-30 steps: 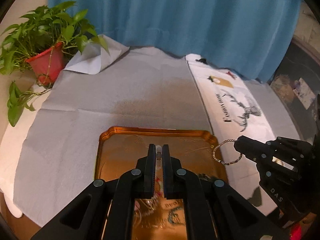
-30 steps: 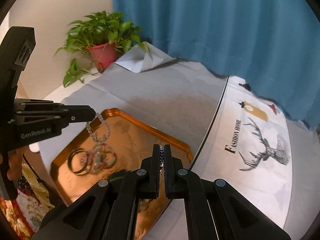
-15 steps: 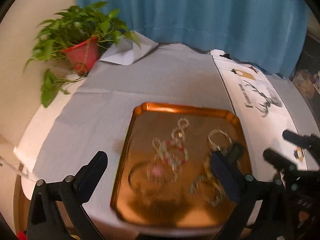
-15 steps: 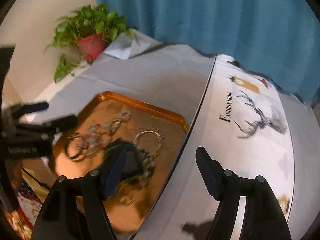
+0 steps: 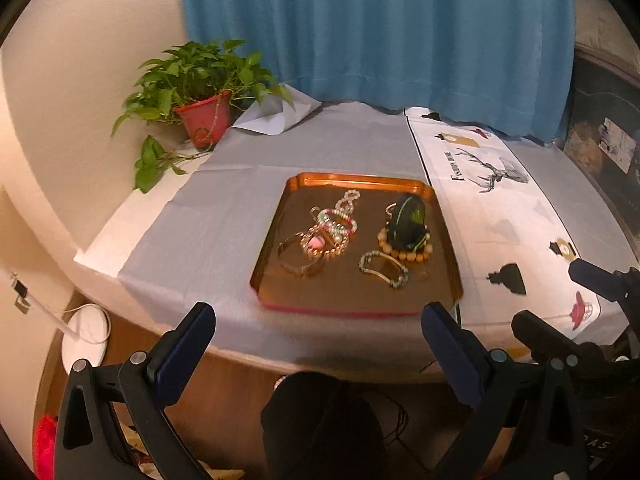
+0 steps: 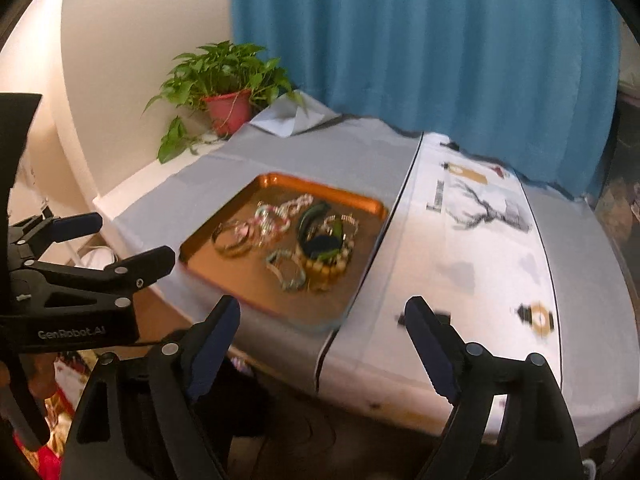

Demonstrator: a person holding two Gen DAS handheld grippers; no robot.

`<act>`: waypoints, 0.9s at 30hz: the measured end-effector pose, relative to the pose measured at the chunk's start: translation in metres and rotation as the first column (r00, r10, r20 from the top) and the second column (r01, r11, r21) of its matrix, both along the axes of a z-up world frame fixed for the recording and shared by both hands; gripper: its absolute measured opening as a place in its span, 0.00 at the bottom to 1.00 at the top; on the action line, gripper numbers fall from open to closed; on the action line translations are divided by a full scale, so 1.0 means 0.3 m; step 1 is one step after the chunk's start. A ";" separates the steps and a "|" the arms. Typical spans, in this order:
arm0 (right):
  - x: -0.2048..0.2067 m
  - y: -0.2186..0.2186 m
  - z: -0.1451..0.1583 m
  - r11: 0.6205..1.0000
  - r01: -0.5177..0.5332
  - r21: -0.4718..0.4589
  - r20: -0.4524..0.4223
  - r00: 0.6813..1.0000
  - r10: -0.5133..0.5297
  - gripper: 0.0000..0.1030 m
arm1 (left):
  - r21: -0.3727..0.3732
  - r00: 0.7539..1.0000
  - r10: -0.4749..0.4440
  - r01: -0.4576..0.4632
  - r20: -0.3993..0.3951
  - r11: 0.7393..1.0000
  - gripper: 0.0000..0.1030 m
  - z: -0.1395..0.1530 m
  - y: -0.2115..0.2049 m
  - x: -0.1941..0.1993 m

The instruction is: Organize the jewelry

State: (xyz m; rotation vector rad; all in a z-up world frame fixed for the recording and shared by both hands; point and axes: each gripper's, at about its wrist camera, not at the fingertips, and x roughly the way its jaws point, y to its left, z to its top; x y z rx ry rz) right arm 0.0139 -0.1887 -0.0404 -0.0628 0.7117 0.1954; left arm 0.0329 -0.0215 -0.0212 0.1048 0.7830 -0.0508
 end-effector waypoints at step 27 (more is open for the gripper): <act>-0.128 -0.024 -0.002 0.999 0.025 -0.020 0.016 1.000 -0.025 0.86 | 0.015 0.999 0.003 -0.003 0.050 1.000 0.99 0.042 -0.033 -0.129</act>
